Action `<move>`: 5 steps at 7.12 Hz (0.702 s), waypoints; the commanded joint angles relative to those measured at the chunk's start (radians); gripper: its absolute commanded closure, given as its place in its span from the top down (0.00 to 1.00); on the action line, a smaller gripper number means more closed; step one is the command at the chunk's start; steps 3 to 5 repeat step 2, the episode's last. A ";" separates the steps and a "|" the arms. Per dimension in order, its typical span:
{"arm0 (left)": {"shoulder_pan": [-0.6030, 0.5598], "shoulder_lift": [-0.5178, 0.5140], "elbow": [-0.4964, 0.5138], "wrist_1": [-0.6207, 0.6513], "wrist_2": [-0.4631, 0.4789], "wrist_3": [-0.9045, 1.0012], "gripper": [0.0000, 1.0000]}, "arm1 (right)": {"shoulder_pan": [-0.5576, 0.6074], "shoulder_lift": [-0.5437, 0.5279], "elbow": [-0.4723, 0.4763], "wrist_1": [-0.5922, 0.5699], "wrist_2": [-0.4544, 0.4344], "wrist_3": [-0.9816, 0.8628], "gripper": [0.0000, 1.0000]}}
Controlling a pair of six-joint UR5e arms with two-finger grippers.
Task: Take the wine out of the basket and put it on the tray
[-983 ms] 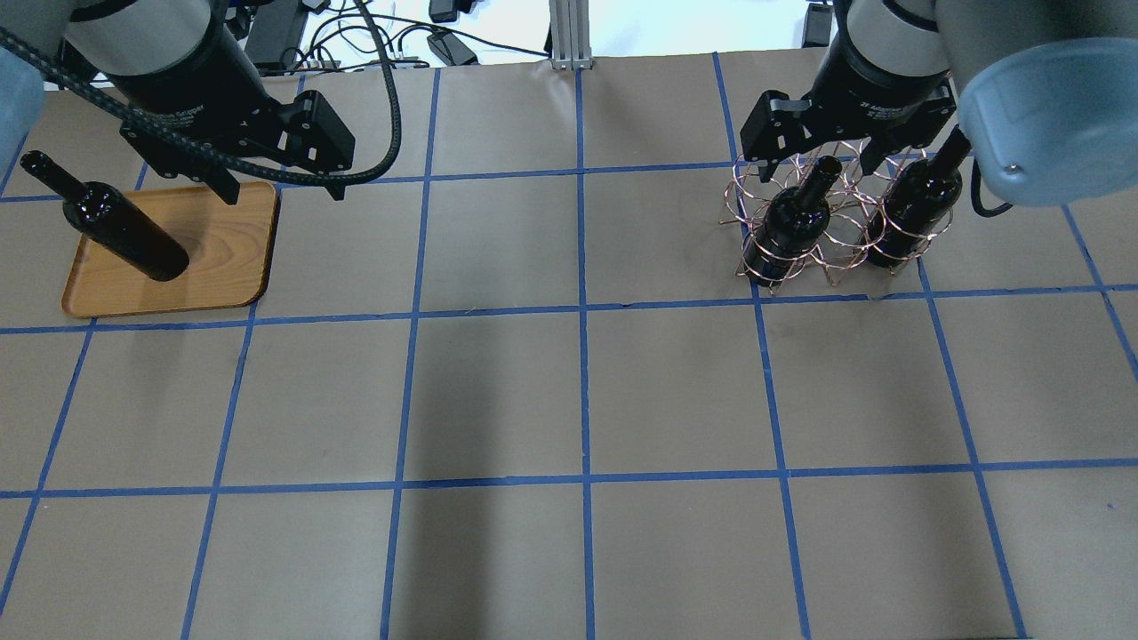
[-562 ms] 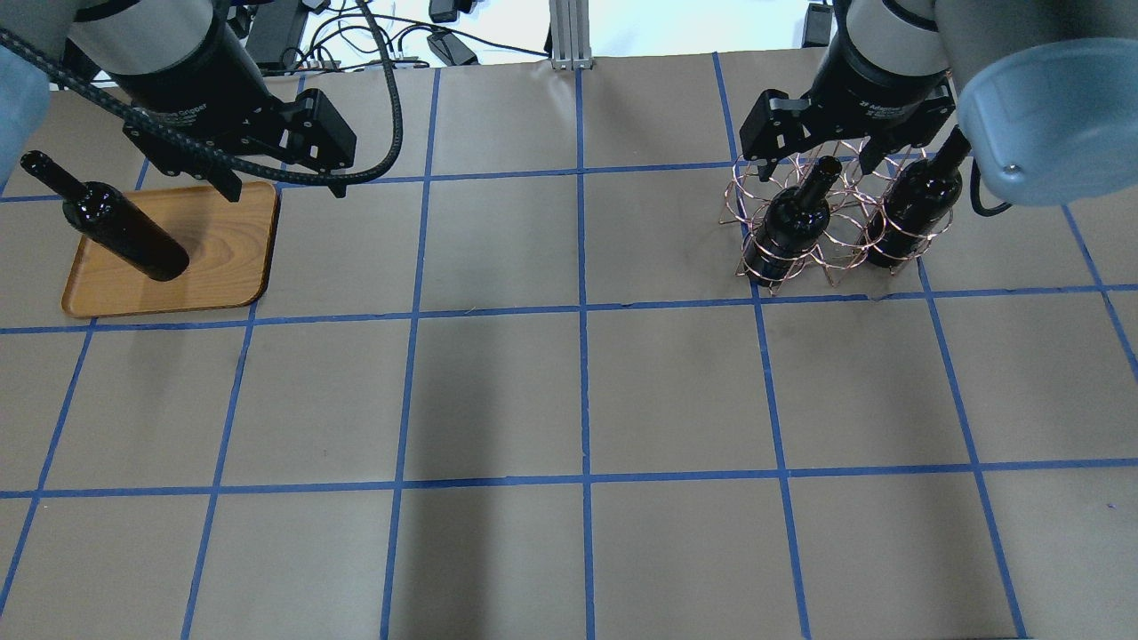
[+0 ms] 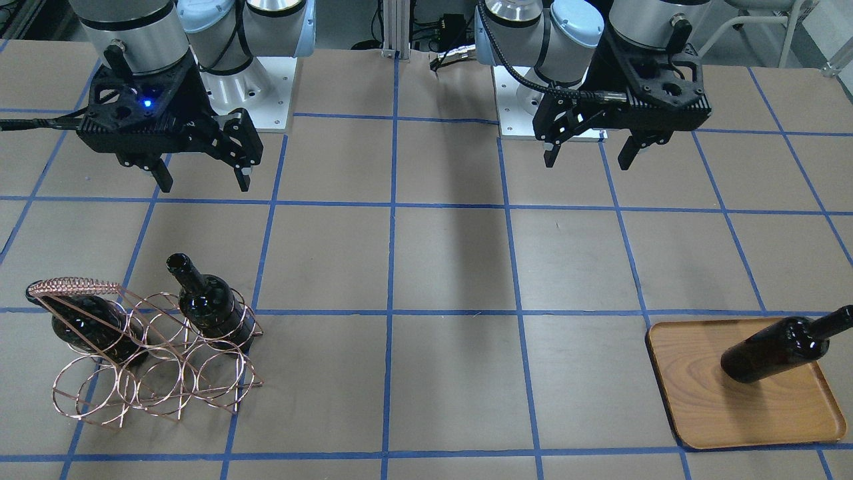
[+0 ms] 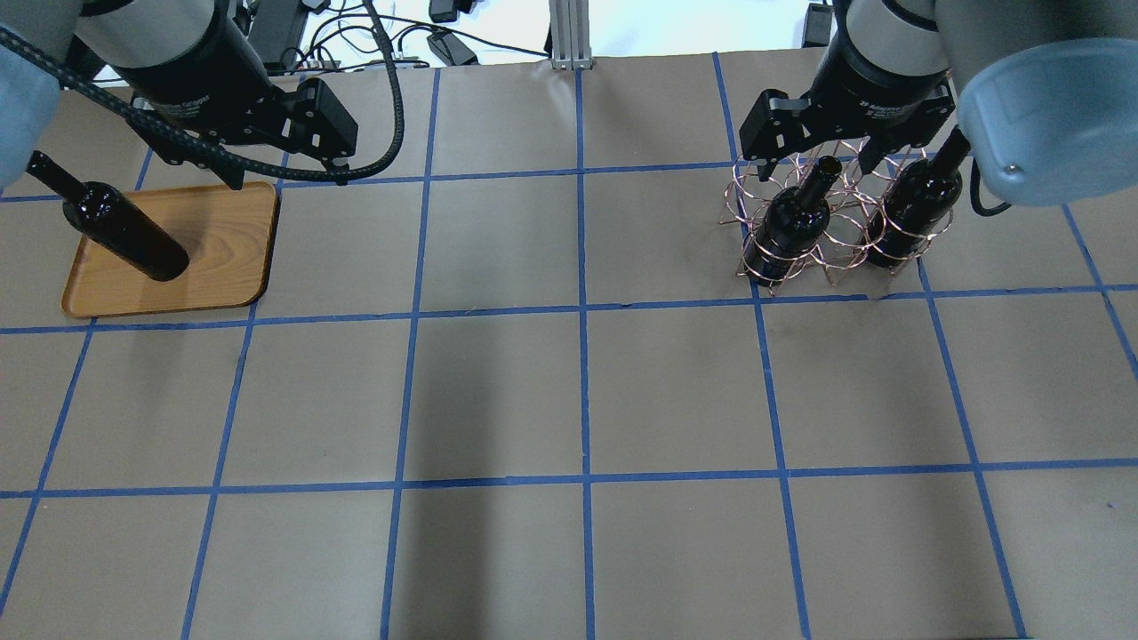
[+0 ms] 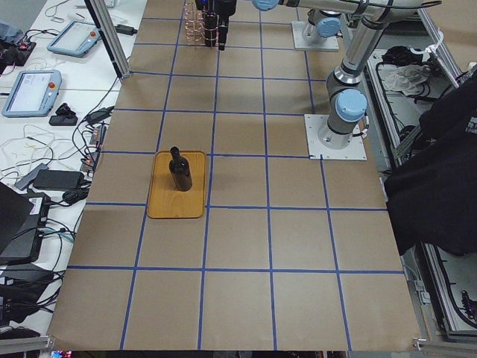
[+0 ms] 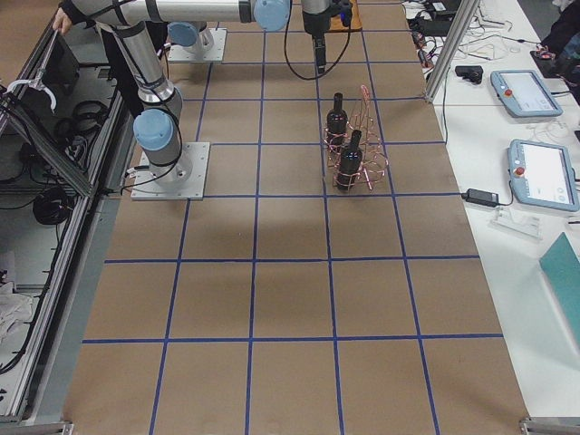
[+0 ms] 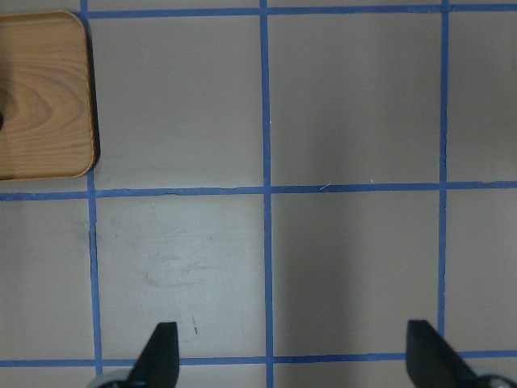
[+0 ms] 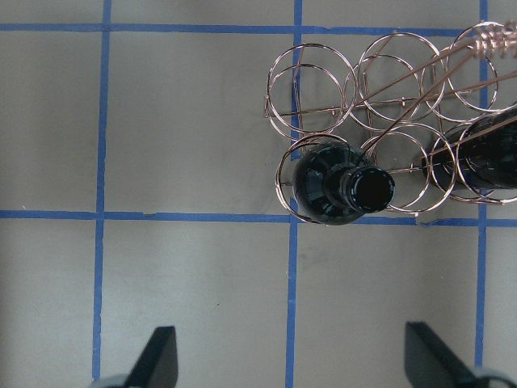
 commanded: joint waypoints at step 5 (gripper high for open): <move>0.000 -0.001 -0.002 0.004 -0.006 0.000 1.00 | 0.000 0.000 0.000 -0.002 -0.004 0.000 1.00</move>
